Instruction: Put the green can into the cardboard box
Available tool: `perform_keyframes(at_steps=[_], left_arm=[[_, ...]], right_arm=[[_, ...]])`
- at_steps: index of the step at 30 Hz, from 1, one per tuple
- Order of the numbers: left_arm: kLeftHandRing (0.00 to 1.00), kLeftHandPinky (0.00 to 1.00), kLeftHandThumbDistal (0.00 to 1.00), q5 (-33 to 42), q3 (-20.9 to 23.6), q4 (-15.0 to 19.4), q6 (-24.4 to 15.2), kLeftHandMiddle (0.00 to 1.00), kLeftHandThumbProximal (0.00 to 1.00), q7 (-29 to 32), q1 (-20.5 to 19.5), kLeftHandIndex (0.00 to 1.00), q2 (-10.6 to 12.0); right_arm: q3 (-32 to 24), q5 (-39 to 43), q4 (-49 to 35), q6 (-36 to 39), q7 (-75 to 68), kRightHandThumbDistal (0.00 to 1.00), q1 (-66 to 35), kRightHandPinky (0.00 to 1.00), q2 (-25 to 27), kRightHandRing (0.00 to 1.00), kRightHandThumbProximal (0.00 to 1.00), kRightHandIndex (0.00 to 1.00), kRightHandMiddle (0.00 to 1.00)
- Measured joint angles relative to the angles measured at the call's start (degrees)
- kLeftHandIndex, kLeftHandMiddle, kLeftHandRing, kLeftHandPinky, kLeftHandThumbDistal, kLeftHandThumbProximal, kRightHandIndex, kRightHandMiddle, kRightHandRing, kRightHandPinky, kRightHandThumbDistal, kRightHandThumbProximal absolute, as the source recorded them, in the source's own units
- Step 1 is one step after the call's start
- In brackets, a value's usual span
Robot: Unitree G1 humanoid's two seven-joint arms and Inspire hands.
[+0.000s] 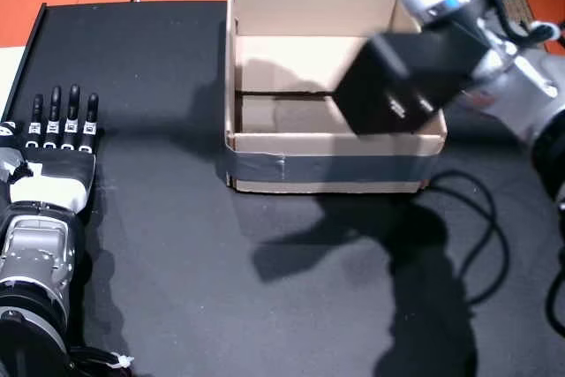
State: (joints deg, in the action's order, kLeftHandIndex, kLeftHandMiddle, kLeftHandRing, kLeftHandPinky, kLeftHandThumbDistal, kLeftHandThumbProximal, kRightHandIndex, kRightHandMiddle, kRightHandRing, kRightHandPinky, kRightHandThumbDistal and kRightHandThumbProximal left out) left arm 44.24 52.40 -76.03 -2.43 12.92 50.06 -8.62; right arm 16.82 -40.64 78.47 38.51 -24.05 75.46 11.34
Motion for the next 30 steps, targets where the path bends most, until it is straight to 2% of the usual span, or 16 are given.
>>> perform_keyframes(at_steps=[1,2,3,4,8,10,11,12,13,15,16,18,21,22,25,30], left_arm=[[0.78,0.88,0.00,0.04,0.03,0.00,0.00,0.66,1.00,0.04,-0.01,0.65,0.01],[0.78,0.88,0.00,0.08,0.07,0.00,0.00,0.66,1.00,0.10,-0.02,0.65,0.05],[0.77,0.87,0.00,0.10,0.11,0.00,0.02,0.66,1.00,0.12,-0.03,0.65,0.09],[0.77,0.87,0.00,0.10,0.13,0.00,0.02,0.66,1.00,0.12,-0.03,0.65,0.16],[0.77,0.88,0.00,0.12,0.16,0.00,0.02,0.66,1.00,0.19,-0.03,0.65,0.24],[0.77,0.88,0.00,0.17,0.24,0.00,0.02,0.65,1.00,0.29,-0.07,0.64,0.25],[0.77,0.88,0.00,0.19,0.31,0.00,0.02,0.66,1.00,0.30,-0.07,0.65,0.25],[0.77,0.88,0.00,0.20,0.35,0.00,0.02,0.66,1.00,0.32,-0.08,0.65,0.25],[0.78,0.89,0.00,0.20,0.37,0.00,0.01,0.67,1.00,0.32,-0.08,0.66,0.29],[0.78,0.89,0.00,0.24,0.48,0.00,0.01,0.66,1.00,0.41,-0.08,0.65,0.39],[0.78,0.88,0.00,0.27,0.56,0.00,0.00,0.66,1.00,0.45,-0.08,0.65,0.48],[0.79,0.89,0.00,0.27,0.63,0.00,-0.05,0.67,1.00,0.45,-0.08,0.67,0.62],[0.81,0.91,0.00,0.26,0.64,0.00,-0.12,0.68,1.00,0.46,-0.07,0.68,0.75],[0.81,0.92,0.00,0.27,0.64,0.01,-0.13,0.69,1.00,0.48,-0.07,0.69,0.78],[0.81,0.91,0.00,0.36,0.84,0.01,-0.15,0.69,1.00,0.53,-0.04,0.70,0.90],[0.82,0.91,0.00,0.40,1.10,0.03,-0.51,0.72,1.00,0.71,0.00,0.71,1.24]], right_arm=[[-0.13,0.36,0.08,-1.60,1.56,0.03,0.83,0.11,-0.17,0.01,0.13,0.00,0.00],[-0.27,0.94,0.10,-3.21,3.39,0.02,1.59,0.14,-0.32,0.01,0.17,0.00,0.00],[-0.35,1.54,0.11,-4.49,4.80,0.06,2.07,0.13,-0.44,0.02,0.28,0.00,0.00],[-0.40,1.93,0.11,-5.99,6.24,0.03,2.42,0.16,-0.59,0.04,0.29,0.02,0.02],[-0.20,2.32,0.40,-12.08,10.06,0.00,2.59,0.27,-1.01,0.13,0.19,0.07,0.08],[0.12,2.31,0.62,-14.51,10.56,0.08,2.54,0.33,-1.03,0.16,0.12,0.09,0.10],[0.27,2.29,0.67,-15.01,10.64,0.07,2.45,0.33,-1.03,0.15,0.11,0.07,0.09],[0.62,2.17,0.69,-15.32,10.66,0.08,2.31,0.34,-1.03,0.17,0.04,0.09,0.10],[0.94,2.07,0.71,-15.55,10.83,0.17,2.14,0.37,-1.06,0.19,0.00,0.11,0.12],[2.16,1.91,0.75,-16.23,11.91,0.07,1.84,0.38,-1.19,0.19,0.00,0.10,0.12],[2.71,1.58,0.79,-16.73,12.51,0.02,1.67,0.38,-1.34,0.20,0.04,0.12,0.13],[3.82,1.01,0.98,-17.78,14.24,0.00,1.44,0.34,-1.58,0.20,0.30,0.12,0.13],[4.45,1.20,1.19,-20.36,20.48,0.02,1.40,0.17,-1.88,0.10,0.41,0.05,0.06],[4.43,1.41,1.23,-21.40,22.84,0.07,1.40,0.16,-2.01,0.09,0.42,0.03,0.04],[4.22,2.35,1.32,-24.96,29.49,0.07,1.39,0.19,-2.73,0.10,0.43,0.02,0.03],[4.25,2.59,1.31,-27.12,32.06,0.00,1.39,0.16,-2.98,0.07,0.40,0.00,0.00]])
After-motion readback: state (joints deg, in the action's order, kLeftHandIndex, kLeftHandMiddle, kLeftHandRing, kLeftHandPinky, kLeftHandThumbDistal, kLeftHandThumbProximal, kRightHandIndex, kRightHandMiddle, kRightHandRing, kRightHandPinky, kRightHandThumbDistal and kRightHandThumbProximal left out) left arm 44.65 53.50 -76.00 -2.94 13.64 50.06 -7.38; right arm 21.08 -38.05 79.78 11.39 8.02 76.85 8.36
